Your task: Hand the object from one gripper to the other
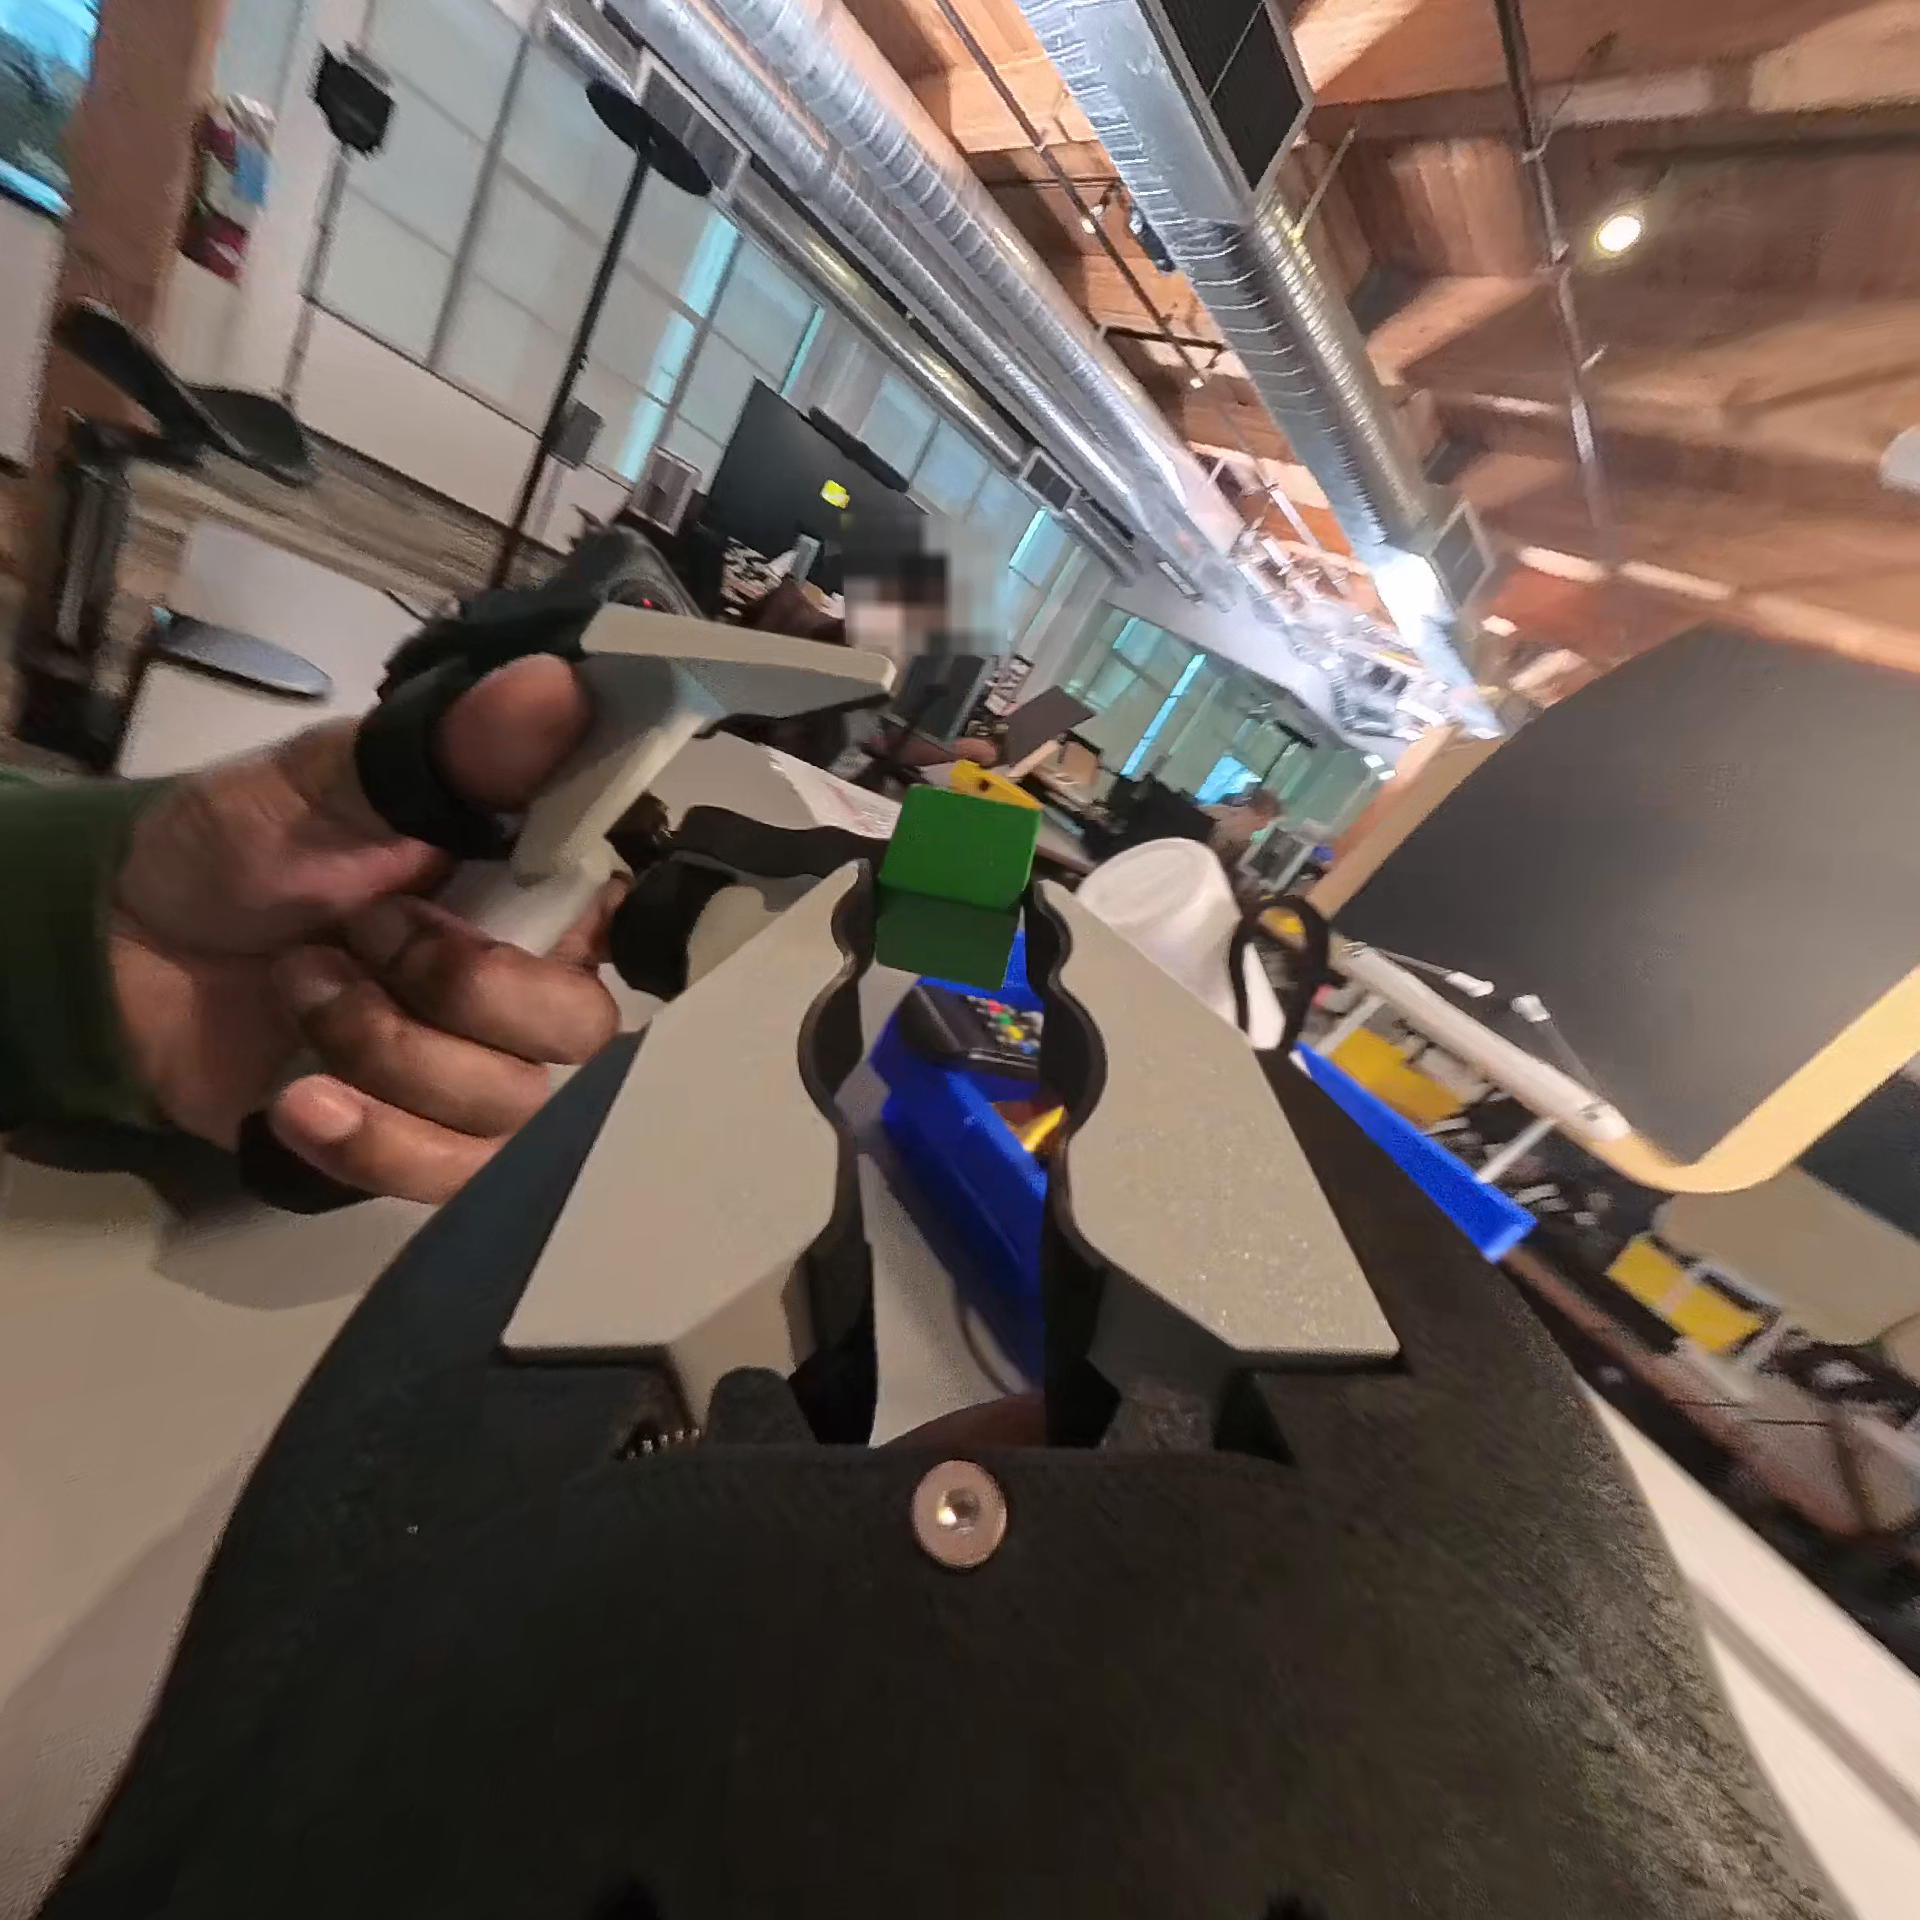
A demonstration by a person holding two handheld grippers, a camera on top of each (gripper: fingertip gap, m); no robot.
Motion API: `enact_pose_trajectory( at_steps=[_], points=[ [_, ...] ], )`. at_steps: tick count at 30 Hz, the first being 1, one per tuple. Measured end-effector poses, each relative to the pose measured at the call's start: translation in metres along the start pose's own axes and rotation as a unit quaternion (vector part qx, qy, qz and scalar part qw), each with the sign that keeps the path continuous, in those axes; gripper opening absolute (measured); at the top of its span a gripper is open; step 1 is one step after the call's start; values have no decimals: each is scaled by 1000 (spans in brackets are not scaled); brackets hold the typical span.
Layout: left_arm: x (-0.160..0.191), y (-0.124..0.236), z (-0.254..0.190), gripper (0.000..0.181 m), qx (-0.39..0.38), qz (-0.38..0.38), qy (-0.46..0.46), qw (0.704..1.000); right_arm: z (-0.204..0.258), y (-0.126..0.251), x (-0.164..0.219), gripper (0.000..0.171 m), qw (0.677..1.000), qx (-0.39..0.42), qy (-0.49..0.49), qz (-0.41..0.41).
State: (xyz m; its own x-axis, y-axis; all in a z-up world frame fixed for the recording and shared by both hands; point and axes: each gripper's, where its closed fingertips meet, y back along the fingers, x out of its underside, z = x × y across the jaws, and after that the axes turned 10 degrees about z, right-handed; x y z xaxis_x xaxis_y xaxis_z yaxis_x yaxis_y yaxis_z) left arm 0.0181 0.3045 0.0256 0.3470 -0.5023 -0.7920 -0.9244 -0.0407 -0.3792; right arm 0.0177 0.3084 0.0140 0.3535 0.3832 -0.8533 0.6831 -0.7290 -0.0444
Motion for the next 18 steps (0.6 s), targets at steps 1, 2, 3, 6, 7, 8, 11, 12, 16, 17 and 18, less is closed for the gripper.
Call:
enact_pose_trajectory(
  at_steps=[1, 2, 3, 6, 7, 8, 11, 12, 16, 17, 18],
  points=[
    [0, 0, 0, 56, 1, 0, -2, 1000, 1, 0, 0, 29, 1000, -15, -22, -2],
    [1, 0, 0, 56, 0, 1, -3, 1000, 1, 1, -1, 29, 999, -28, -41, -4],
    [2, -1, 0, 56, -2, 4, -4, 1000, 0, 2, -1, 29, 998, -37, -58, -7],
    [7, -4, 2, 55, -10, 22, -8, 1000, -3, 5, -4, 29, 994, -54, -93, -18],
    [9, -5, 2, 55, -11, 27, -9, 1000, -4, 5, -5, 29, 993, -57, -102, -21],
    [10, -5, 2, 55, -11, 30, -8, 999, -4, 6, -5, 29, 992, -60, -109, -22],
    [14, -6, 4, 54, -13, 41, -3, 999, -3, 5, -3, 29, 990, -71, -118, -19],
    [14, -7, 4, 54, -12, 43, -2, 999, 0, 5, -3, 29, 989, -79, -122, -18],
    [15, -7, 2, 51, -11, 42, -11, 999, 10, 5, -4, 29, 978, -132, -163, -16],
    [15, -8, 1, 50, -10, 40, -16, 999, 11, 5, -4, 29, 973, -143, -178, -17],
    [14, -8, 0, 48, -11, 39, -20, 999, 11, 5, -4, 29, 969, -153, -194, -16]
  ],
)
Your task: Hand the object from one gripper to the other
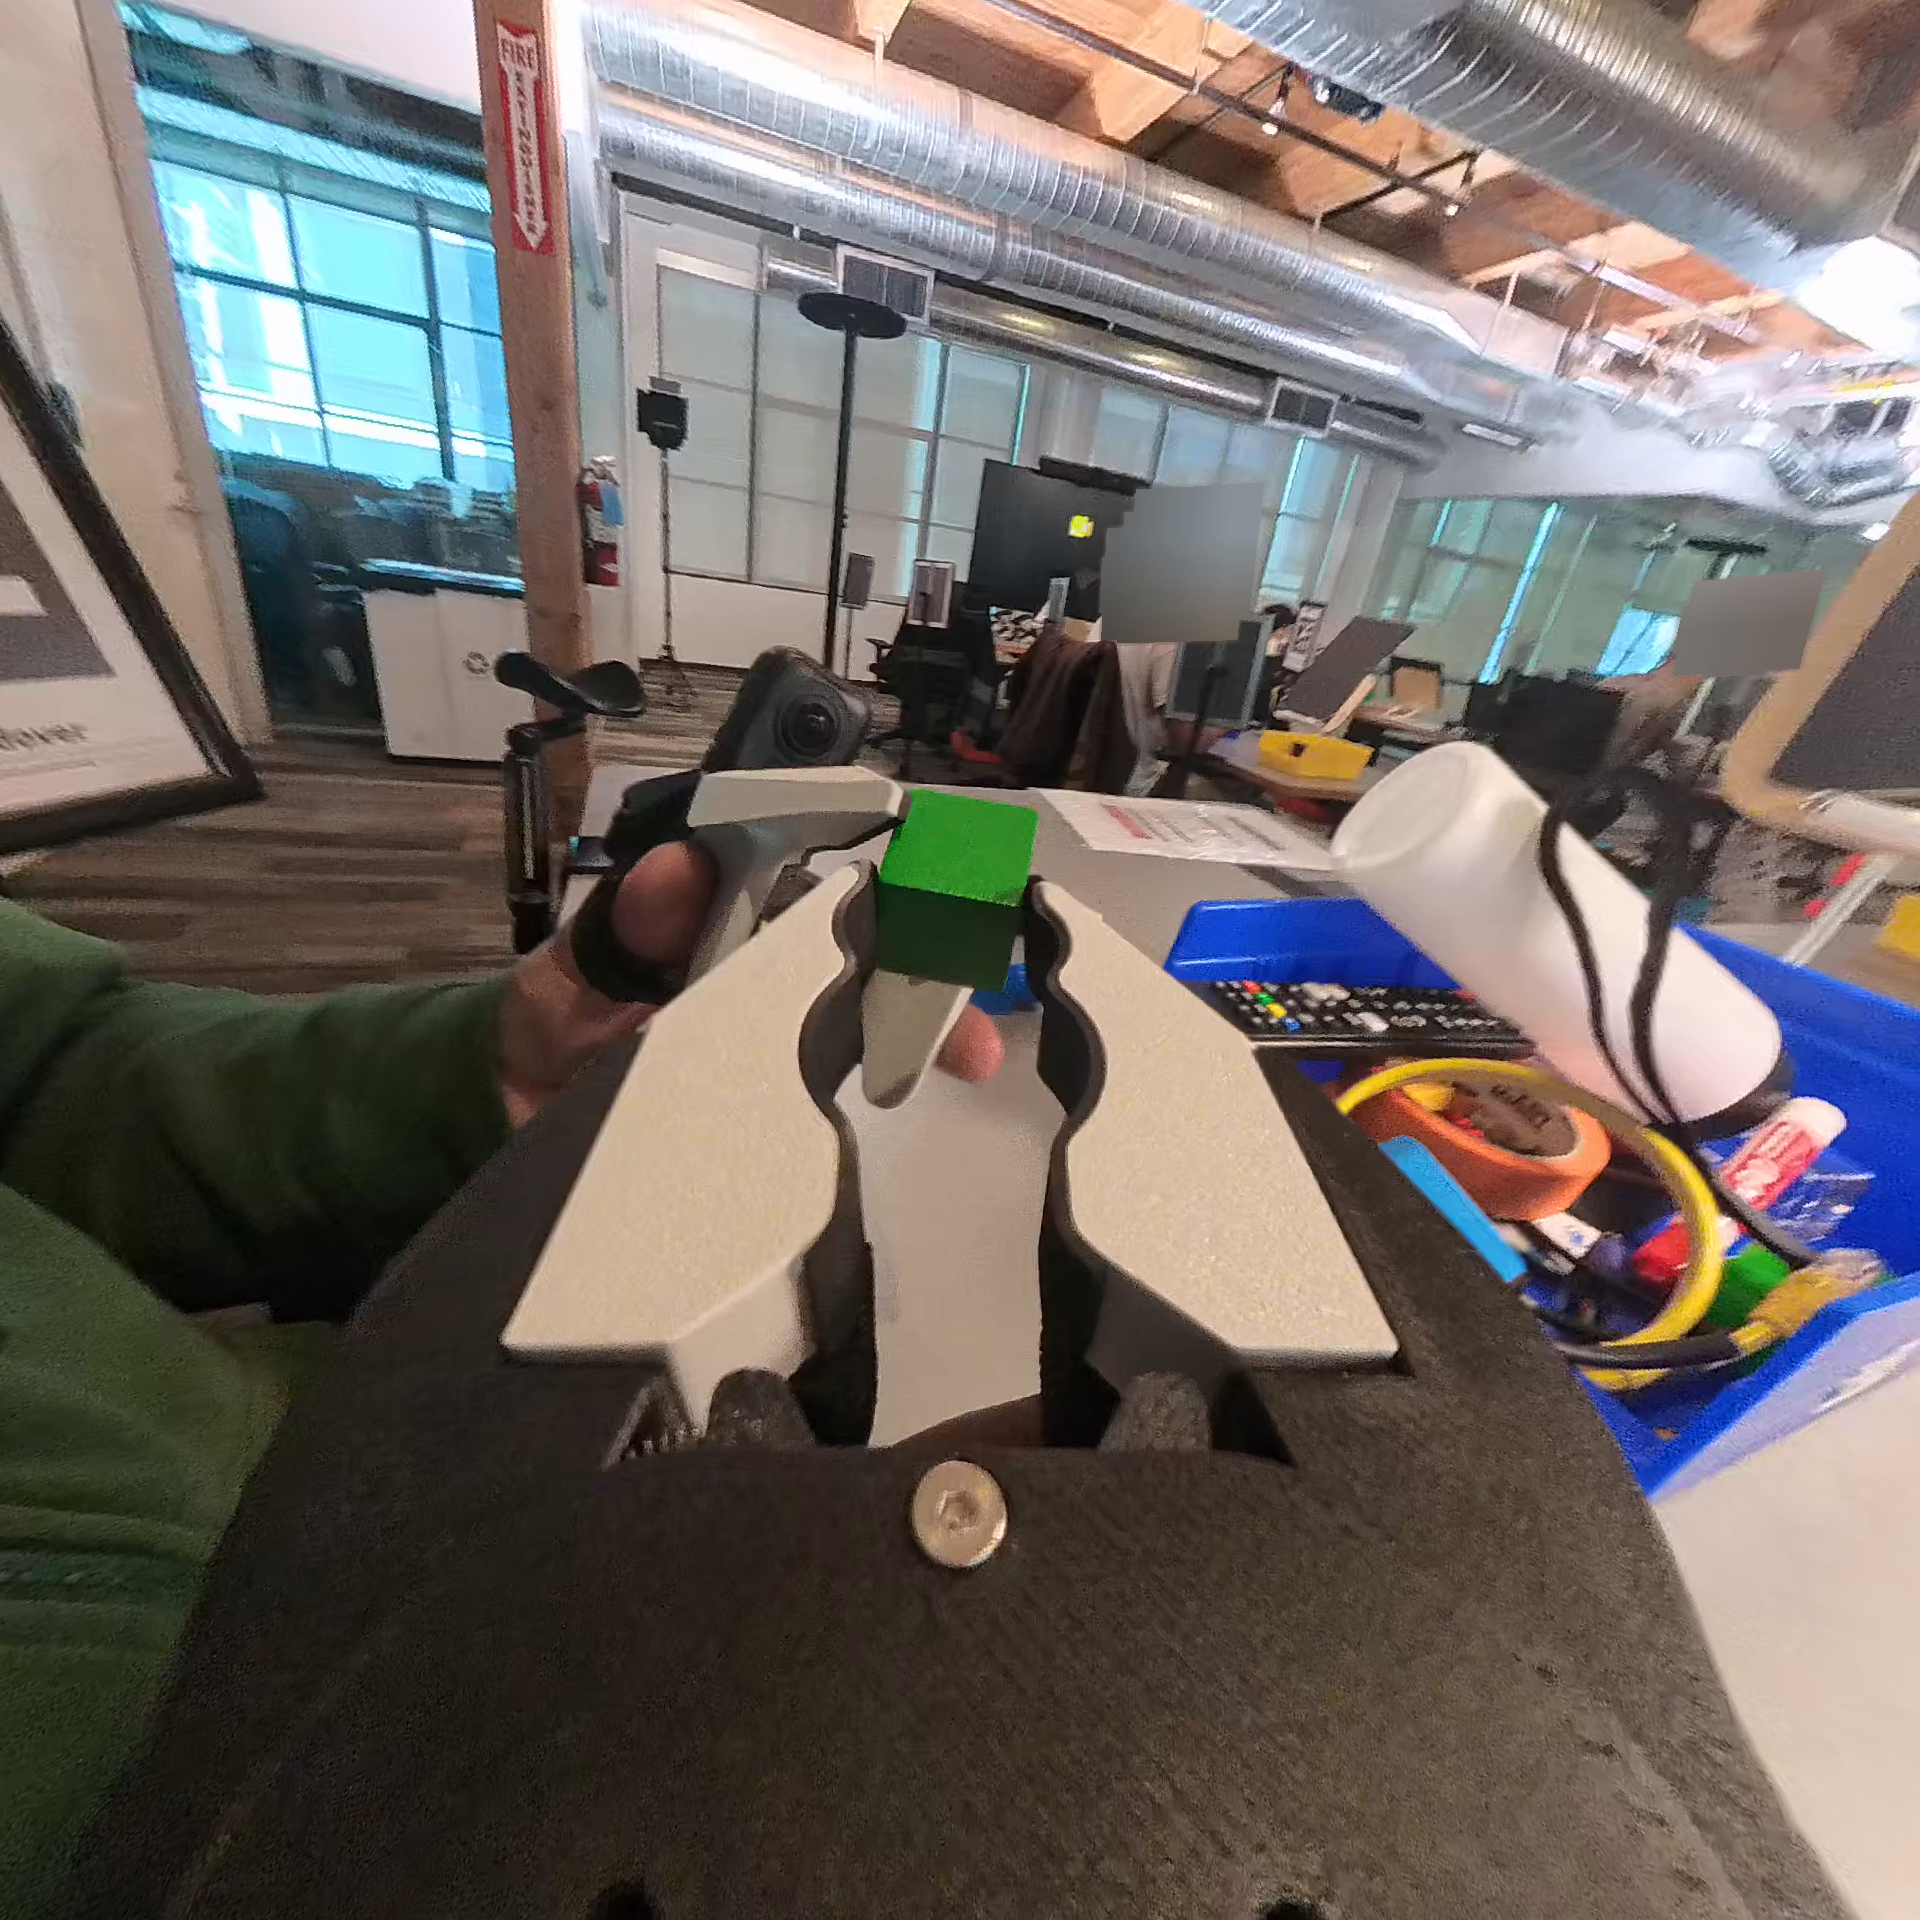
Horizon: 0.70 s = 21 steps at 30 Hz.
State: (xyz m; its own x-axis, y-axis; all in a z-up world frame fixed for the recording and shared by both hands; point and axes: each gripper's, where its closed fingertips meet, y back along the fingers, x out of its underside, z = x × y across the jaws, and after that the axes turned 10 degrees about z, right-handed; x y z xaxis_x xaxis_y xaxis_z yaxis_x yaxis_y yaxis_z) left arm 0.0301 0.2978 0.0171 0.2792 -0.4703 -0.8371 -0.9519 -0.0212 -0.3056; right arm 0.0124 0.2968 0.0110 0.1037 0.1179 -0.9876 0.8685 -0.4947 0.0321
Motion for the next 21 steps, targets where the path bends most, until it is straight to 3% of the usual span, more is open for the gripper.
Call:
enact_pose_trajectory(
  at_steps=[8, 16, 21],
  points=[
    [3, -2, -6, 38, -5, 7, -44, 999, 4, 1, 4, 29, 988, -91, -126, 7],
    [4, -1, -4, 32, -23, 17, -74, 997, 3, 1, 2, 28, 975, -121, -186, 0],
    [-20, 17, 8, 30, -54, -49, -54, 996, -18, 11, -20, 33, 953, -114, -265, -92]
  ],
)
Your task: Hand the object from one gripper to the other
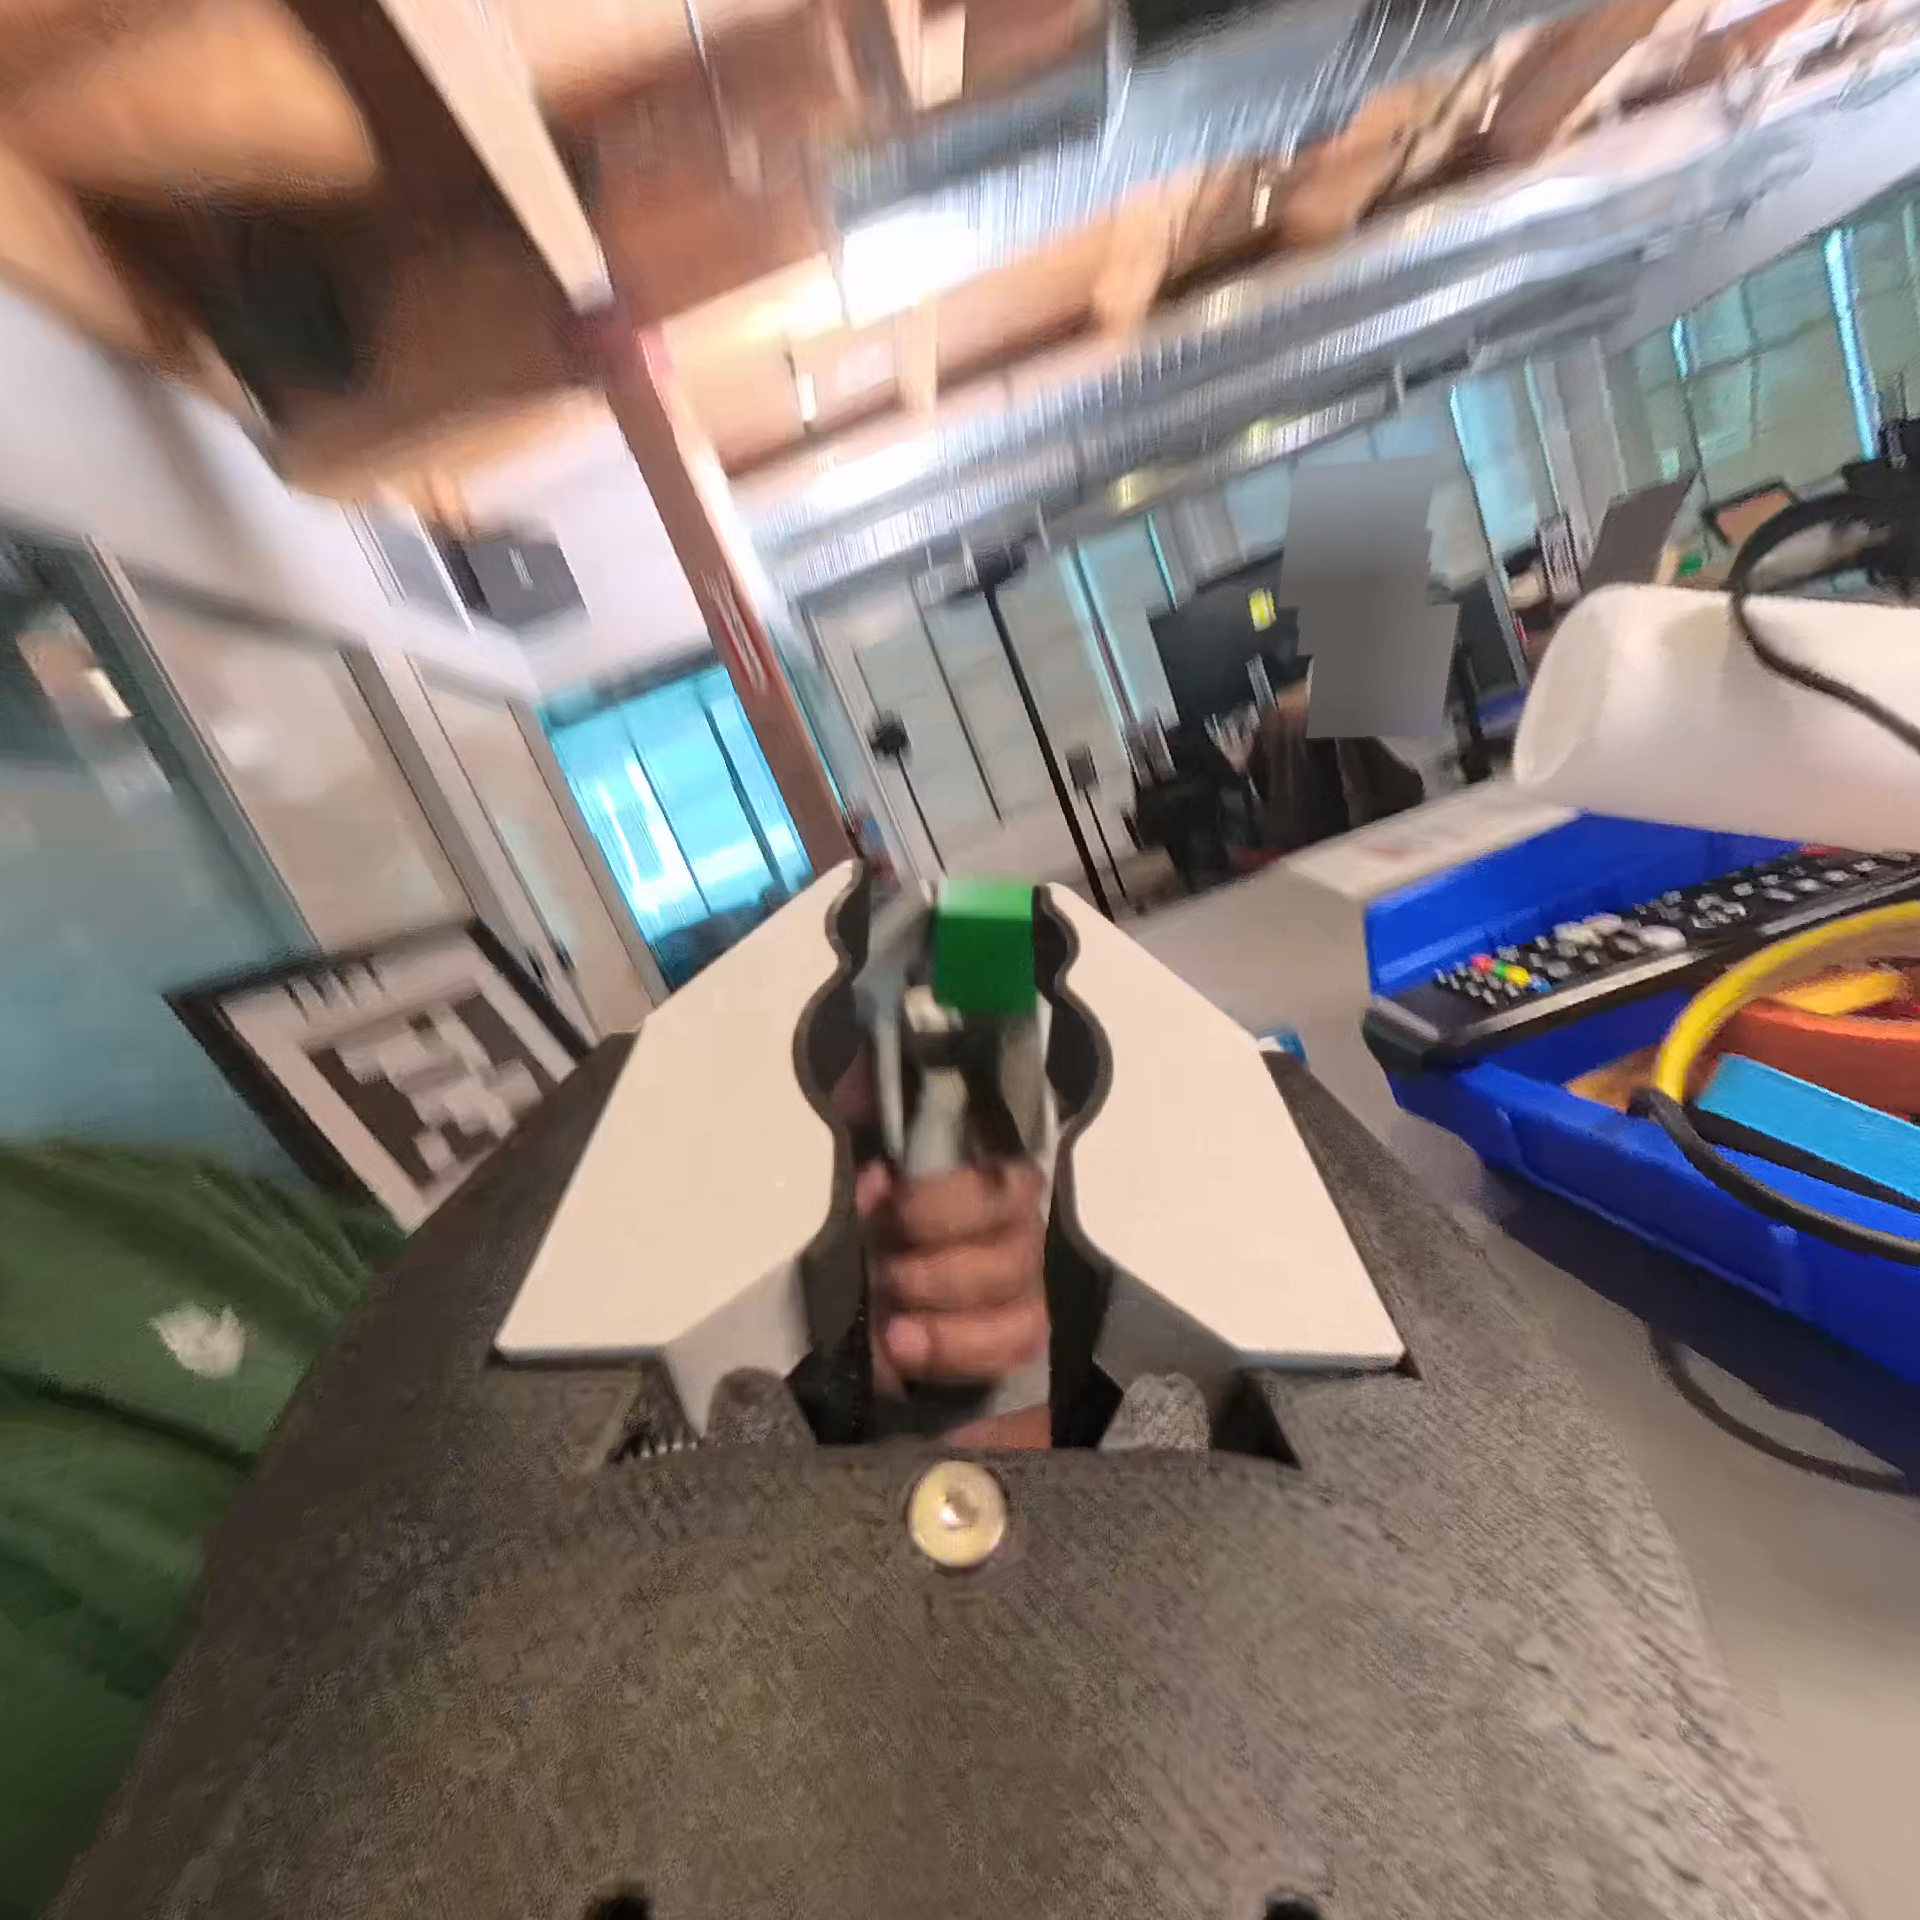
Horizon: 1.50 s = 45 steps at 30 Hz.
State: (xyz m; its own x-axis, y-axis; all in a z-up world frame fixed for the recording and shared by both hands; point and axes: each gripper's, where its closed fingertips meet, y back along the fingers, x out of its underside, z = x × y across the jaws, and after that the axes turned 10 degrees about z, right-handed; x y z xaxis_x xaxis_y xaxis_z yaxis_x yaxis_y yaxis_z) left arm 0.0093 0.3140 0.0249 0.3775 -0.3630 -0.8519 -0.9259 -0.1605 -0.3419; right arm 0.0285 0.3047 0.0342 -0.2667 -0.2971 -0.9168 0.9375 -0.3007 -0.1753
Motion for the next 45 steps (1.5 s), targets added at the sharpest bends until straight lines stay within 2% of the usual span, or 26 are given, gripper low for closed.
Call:
enact_pose_trajectory(
  at_steps=[2, 3, 5, 8, 12, 15, 19, 22, 30, 34, 39, 45],
  points=[
    [-7, 6, 8, 30, -1, -25, 36, 999, -1, 14, -31, 33, 990, -31, -75, -116],
    [-8, 7, 11, 30, 2, -31, 51, 998, 0, 24, -47, 34, 975, -52, -117, -184],
    [-8, 7, 13, 30, 5, -33, 68, 997, 17, 45, -76, 36, 929, -114, -175, -305],
    [-8, 8, 13, 30, 0, -35, 59, 998, 88, 74, -116, 42, 856, -233, -175, -427],
    [-8, 8, 14, 30, -6, -35, 53, 998, 206, 100, -149, 57, 794, -385, -114, -456],
    [-9, 9, 15, 30, -7, -38, 53, 998, 259, 101, -154, 62, 772, -457, -111, -428],
    [-7, 7, 14, 29, -3, -35, 58, 998, 288, 100, -154, 65, 761, -493, -107, -407],
    [-7, 7, 14, 29, -4, -34, 55, 998, 283, 100, -160, 65, 751, -499, -129, -412],
    [-7, 7, 14, 29, -4, -35, 55, 998, 274, 115, -163, 62, 751, -475, -122, -442],
    [-7, 7, 13, 29, -7, -33, 49, 998, 283, 104, -160, 62, 752, -488, -137, -420],
    [-7, 7, 13, 29, -6, -33, 49, 998, 281, 92, -157, 62, 770, -466, -137, -414],
    [-7, 7, 13, 29, -6, -32, 47, 998, 278, 104, -159, 62, 752, -480, -142, -428]
  ],
)
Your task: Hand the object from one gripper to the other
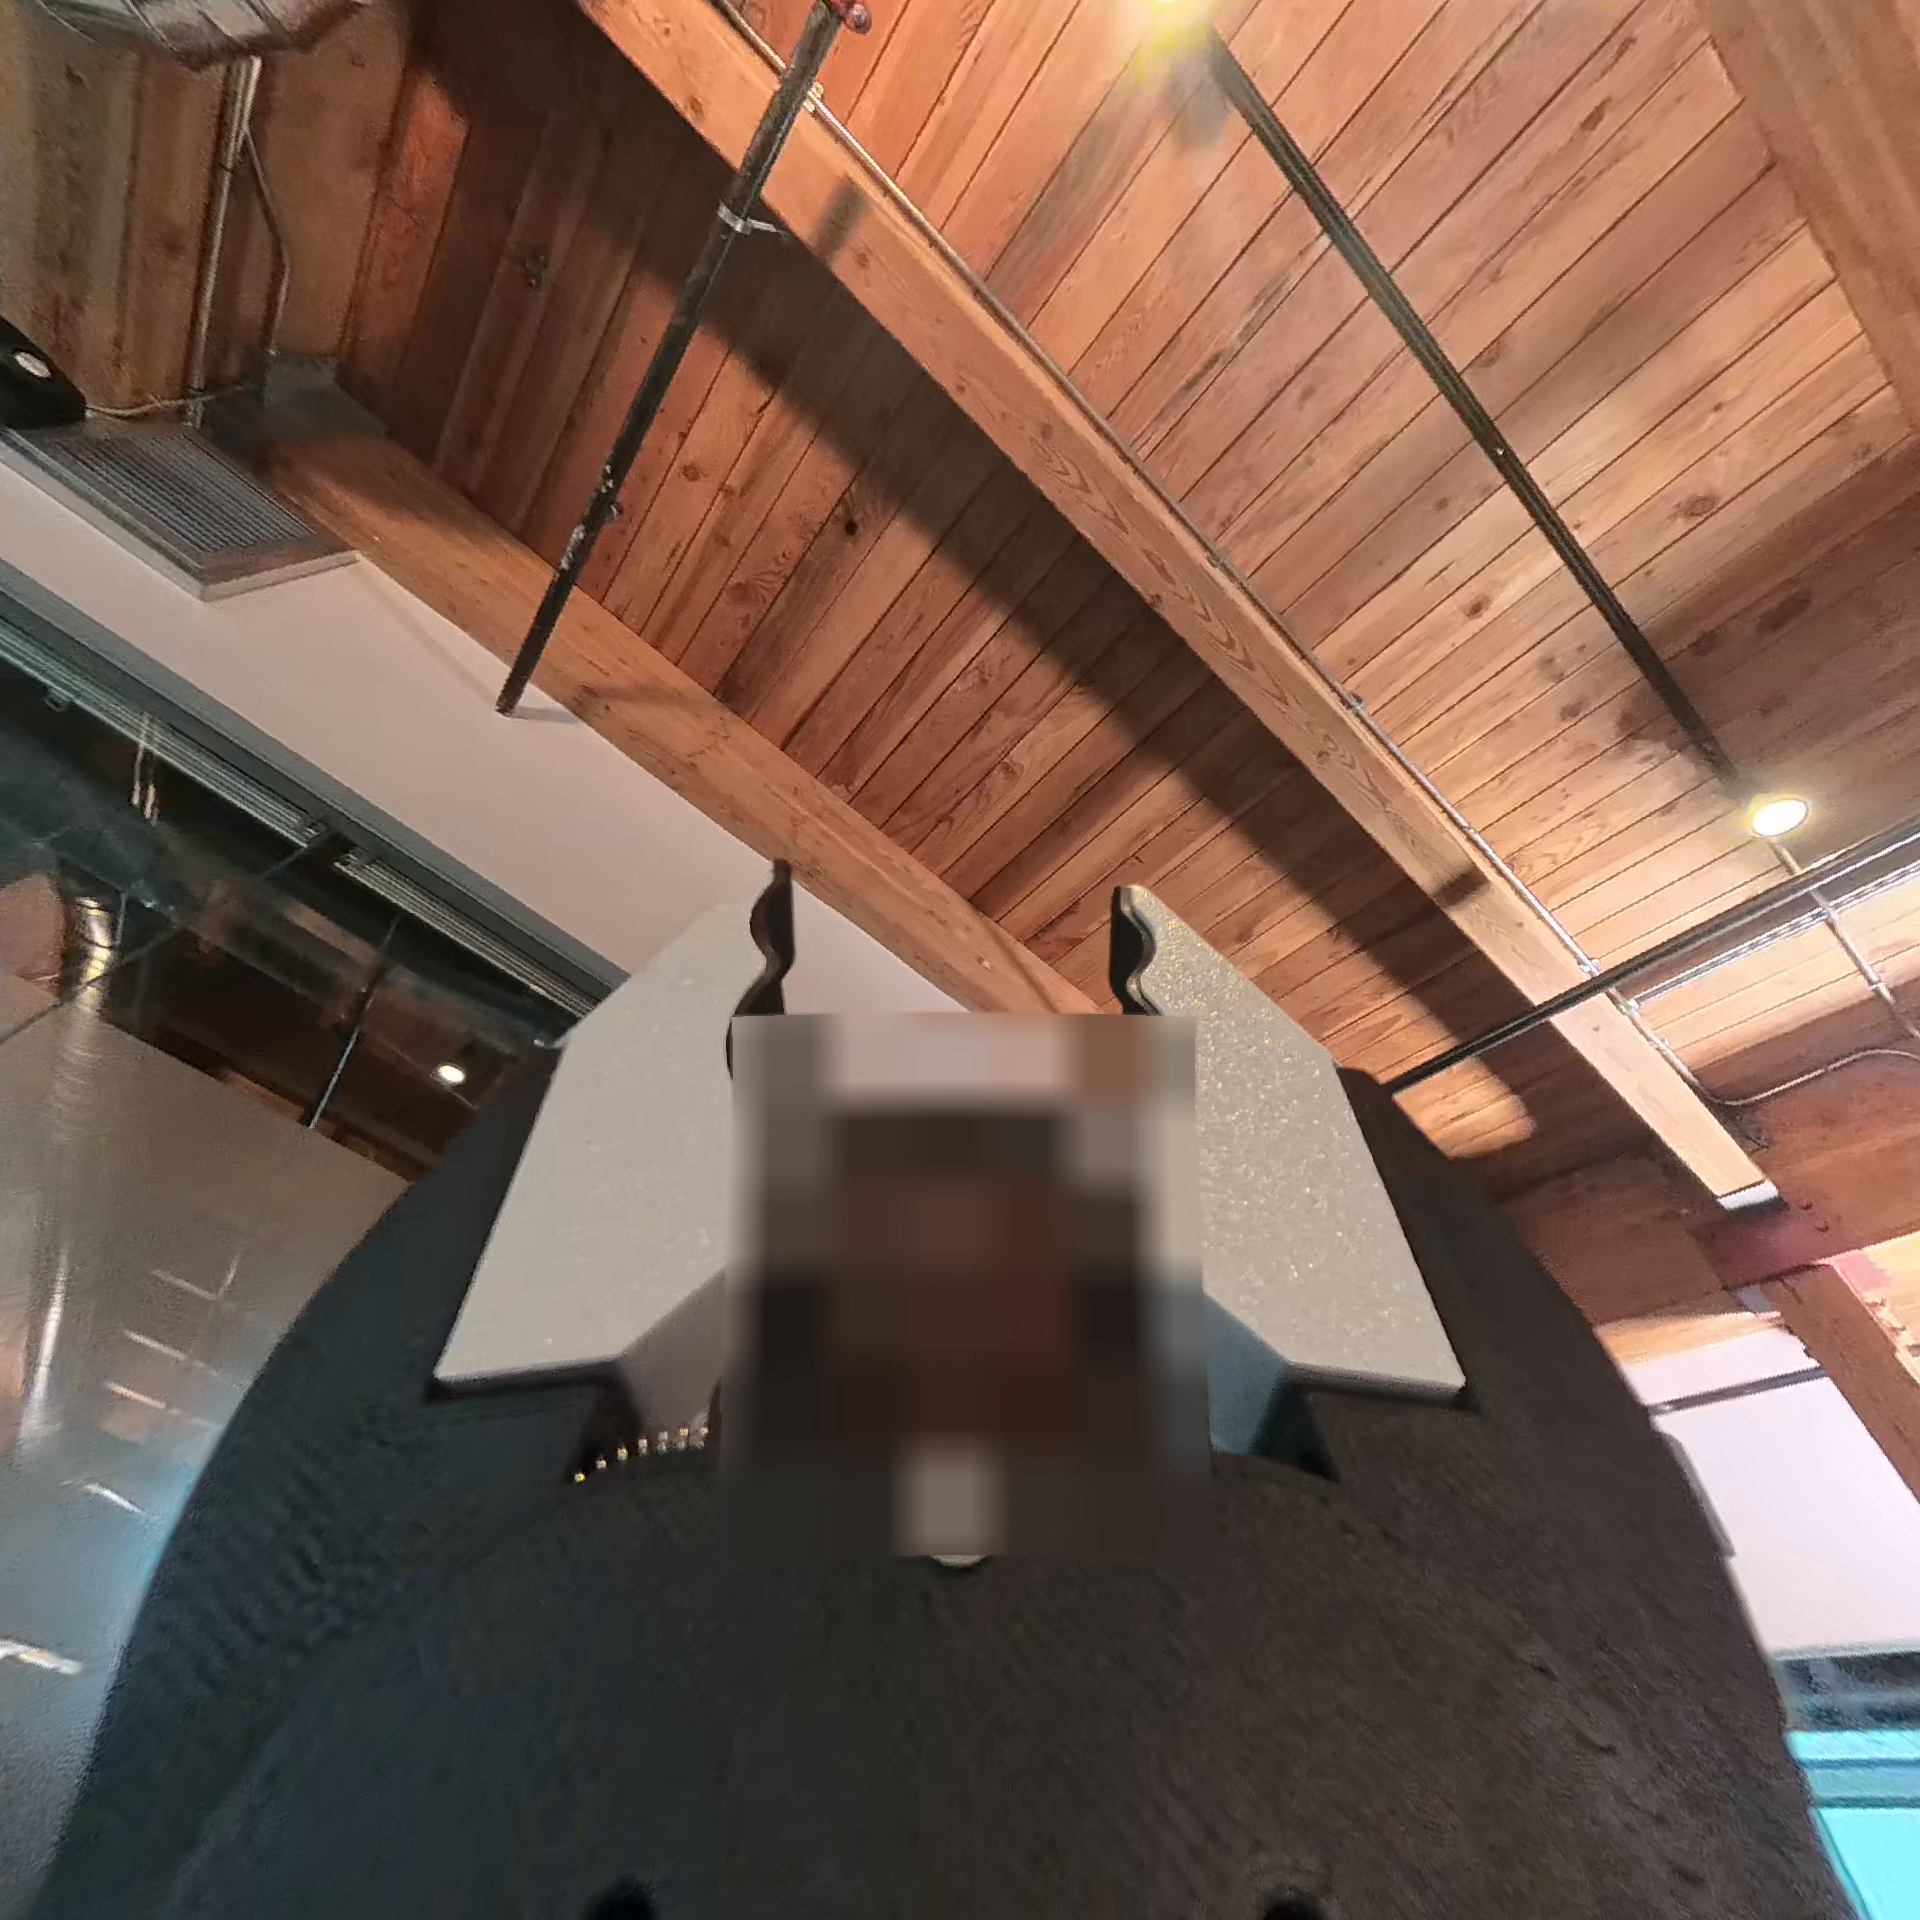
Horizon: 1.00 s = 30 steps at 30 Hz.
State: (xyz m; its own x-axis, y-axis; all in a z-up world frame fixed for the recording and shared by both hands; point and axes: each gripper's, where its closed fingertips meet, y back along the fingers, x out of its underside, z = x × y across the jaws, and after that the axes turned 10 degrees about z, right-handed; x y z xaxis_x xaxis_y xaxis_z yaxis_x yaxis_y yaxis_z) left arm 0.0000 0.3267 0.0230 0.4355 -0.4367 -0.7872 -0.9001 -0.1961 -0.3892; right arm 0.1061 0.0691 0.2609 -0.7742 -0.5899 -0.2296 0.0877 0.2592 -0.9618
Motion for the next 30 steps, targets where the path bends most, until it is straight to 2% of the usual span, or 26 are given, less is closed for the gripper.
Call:
enact_pose_trajectory(
  at_steps=[6, 11, 18, 23, 30],
  points=[
    [0, 0, 0, 29, -1, 0, -1, 1000, -8, 1, 10, 62, 1000, 20, 9, 21],
    [1, 0, 0, 29, 0, 2, -2, 1000, -2, 7, -5, 62, 1000, 13, 14, -3],
    [1, 0, 0, 29, -1, 2, -3, 1000, -15, 8, 11, 62, 999, 32, 4, 18],
    [1, -1, 0, 29, 1, 4, -1, 1000, -4, 9, -3, 62, 1000, 20, 18, 2],
    [2, -1, 0, 29, -1, 6, -3, 1000, -14, 9, 12, 63, 999, 31, 7, 24]
  ],
)
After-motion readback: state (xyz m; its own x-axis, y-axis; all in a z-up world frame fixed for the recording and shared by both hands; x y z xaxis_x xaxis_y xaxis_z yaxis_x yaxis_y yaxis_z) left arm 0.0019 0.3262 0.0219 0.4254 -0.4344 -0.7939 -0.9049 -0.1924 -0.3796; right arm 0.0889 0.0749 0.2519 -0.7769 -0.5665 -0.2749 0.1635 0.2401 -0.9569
